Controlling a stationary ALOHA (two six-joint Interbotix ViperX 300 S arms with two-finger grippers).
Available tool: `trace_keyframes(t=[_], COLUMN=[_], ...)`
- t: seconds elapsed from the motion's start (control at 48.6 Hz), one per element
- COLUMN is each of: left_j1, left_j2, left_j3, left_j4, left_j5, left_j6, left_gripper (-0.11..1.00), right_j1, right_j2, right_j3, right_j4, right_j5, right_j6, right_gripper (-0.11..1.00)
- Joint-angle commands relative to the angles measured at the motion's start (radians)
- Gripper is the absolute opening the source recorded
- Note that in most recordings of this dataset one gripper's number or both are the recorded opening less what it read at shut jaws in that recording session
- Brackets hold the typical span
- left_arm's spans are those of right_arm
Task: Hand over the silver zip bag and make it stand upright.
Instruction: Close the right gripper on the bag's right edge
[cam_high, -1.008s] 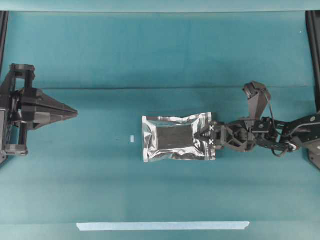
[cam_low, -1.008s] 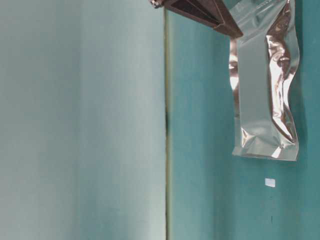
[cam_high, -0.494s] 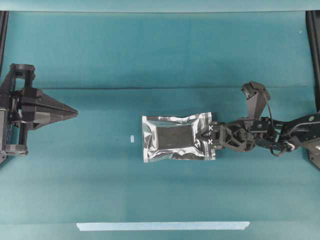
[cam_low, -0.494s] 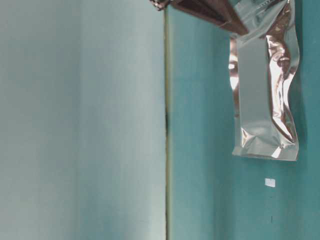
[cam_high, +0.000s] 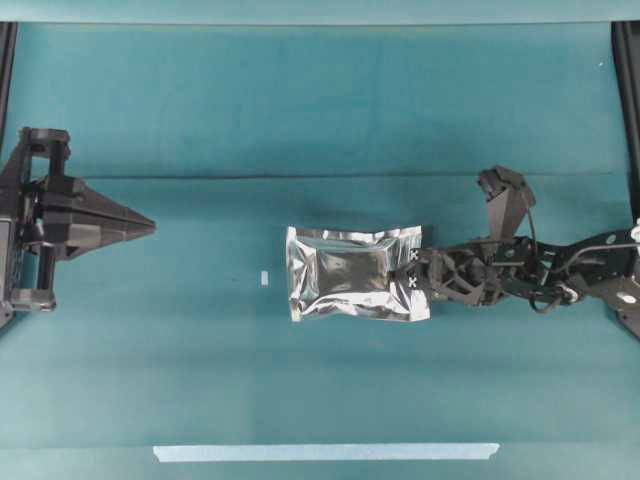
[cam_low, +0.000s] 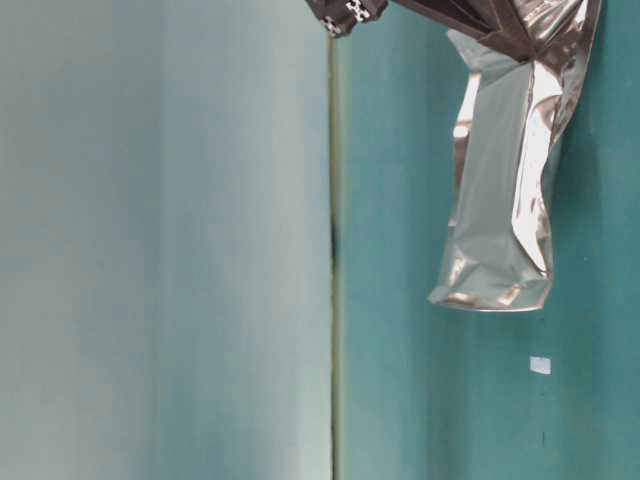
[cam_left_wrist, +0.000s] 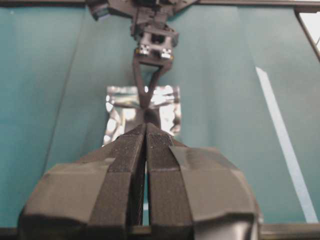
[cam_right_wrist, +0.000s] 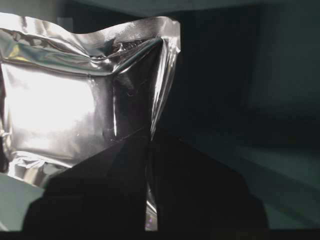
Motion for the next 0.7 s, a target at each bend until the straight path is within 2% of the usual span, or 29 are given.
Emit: trace_keyframes(t=[0.0, 0.267, 0.391, 0.535, 0.679], left_j1=[0.0, 0.0, 0.0, 0.0, 0.0], left_j2=[0.003, 0.003, 0.003, 0.006, 0.006], left_j3=[-0.025, -0.025, -0.023, -0.021, -0.023], left_j4=[0.0, 0.002, 0.002, 0.0, 0.0], left_j5=[-0.005, -0.005, -0.005, -0.005, -0.006], left_j6=[-0.002, -0.002, -0.002, -0.003, -0.006], left_gripper=[-0.01, -0.01, -0.01, -0.01, -0.01], right_j1=[0.006, 0.005, 0.003, -0.018, -0.069], right_j2=[0.005, -0.009, -0.049, -0.138, -0.242], right_j3=[0.0, 0.0, -0.002, -0.02, -0.081], right_j4=[0.002, -0.008, -0.021, -0.023, -0.025], right_j5=[0.018, 0.015, 0.026, 0.106, 0.29], right_j6=[0.002, -0.008, -0.048, -0.155, -0.325], right_gripper=[0.04, 0.04, 0.04, 0.04, 0.04])
